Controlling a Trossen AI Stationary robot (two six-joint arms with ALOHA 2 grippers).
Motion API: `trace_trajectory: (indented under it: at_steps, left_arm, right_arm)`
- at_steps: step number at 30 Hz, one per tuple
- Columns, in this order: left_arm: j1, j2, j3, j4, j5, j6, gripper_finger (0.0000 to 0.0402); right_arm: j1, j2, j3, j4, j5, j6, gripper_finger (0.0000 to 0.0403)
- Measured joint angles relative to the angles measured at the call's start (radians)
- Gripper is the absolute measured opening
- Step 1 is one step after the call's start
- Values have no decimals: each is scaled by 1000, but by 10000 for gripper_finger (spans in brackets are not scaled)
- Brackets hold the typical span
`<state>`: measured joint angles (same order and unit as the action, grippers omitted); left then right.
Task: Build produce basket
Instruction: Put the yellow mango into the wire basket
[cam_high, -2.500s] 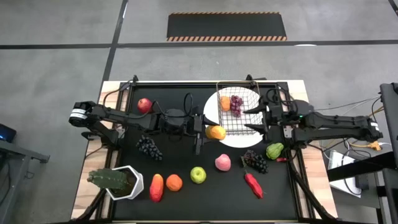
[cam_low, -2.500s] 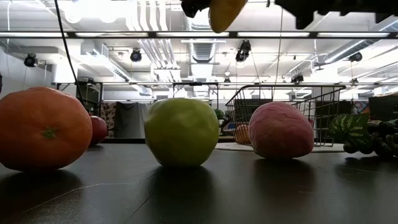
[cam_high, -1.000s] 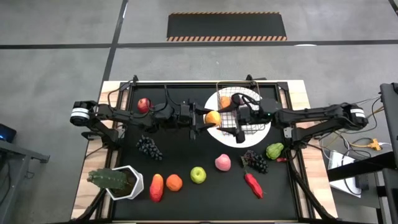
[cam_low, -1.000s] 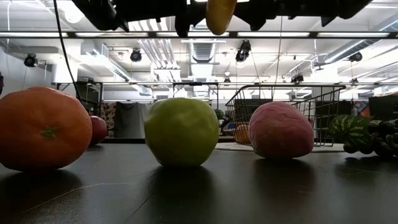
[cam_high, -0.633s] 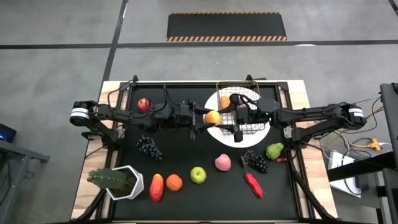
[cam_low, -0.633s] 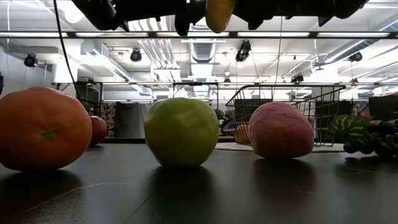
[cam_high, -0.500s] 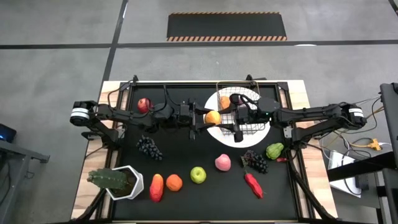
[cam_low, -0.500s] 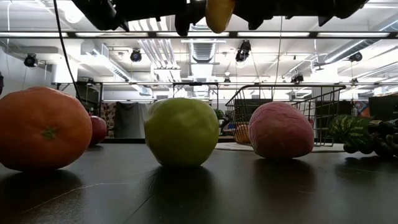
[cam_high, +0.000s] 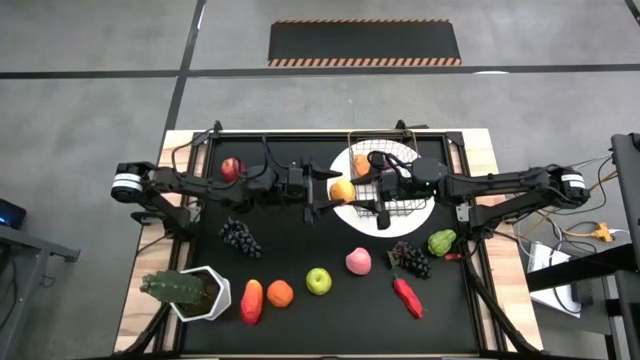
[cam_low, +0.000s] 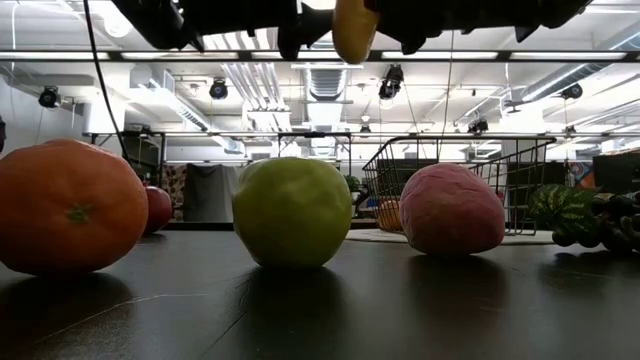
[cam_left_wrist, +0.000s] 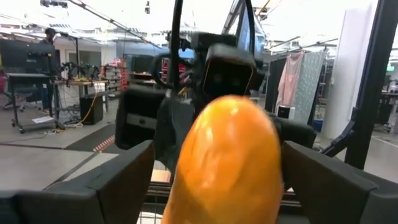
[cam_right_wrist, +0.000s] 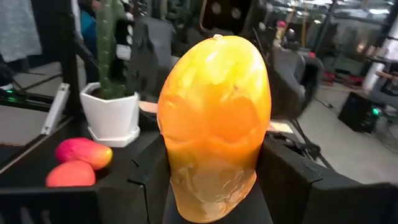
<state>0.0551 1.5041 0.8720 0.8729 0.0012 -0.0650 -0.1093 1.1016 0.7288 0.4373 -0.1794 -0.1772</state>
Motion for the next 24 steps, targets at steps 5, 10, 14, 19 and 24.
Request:
trace_trajectory:
  at_steps: [5,10,14,19,24]
  left_arm:
    - [5,-15,-11,0,0,1,332]
    - [5,-33,-13,1,1,18,332]
    - [5,-39,-13,0,4,21,332]
    - [5,-41,-13,0,6,21,332]
    - [5,-41,-13,0,5,21,332]
  right_arm:
    - [0,-1,2,-44,69,9,187]
    - [0,-2,2,-143,228,10,188]
    - [-4,-2,15,-235,494,51,189]
    - [-10,-3,33,-338,911,177,190]
    - [-22,-5,35,-451,976,291,191]
